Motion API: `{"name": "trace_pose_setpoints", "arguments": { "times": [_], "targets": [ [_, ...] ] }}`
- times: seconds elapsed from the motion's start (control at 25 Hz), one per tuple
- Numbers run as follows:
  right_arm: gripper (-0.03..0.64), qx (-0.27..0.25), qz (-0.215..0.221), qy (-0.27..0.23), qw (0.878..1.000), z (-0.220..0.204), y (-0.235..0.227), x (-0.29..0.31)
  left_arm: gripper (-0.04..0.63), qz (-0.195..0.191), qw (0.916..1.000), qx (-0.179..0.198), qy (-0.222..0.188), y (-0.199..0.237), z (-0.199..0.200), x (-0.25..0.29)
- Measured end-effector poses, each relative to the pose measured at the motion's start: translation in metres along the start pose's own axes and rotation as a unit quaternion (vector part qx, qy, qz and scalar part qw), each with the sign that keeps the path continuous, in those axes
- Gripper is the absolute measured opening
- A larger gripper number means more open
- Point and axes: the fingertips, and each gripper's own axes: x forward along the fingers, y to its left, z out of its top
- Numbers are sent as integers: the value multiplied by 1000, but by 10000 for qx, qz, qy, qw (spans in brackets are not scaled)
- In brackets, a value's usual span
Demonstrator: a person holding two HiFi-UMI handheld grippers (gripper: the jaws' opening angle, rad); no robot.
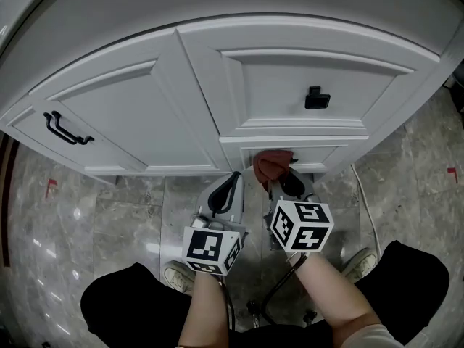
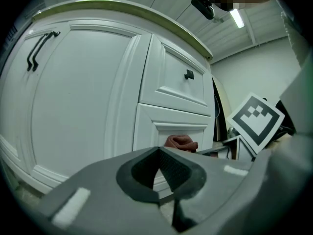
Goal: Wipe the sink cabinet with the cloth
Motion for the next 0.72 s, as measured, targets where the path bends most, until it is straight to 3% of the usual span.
{"name": "trace_pose_setpoints", "arguments": {
  "times": [0.24,0.72],
  "targets": [
    [88,-234,-118,-150,9995,12,-16,-24,0,-228,9997,-22,-44,-25,3,13],
    [87,154,-473,-290,9983,24,-76,-25,0,-376,9993,-82,-24,-51,0,35]
  ]
}}
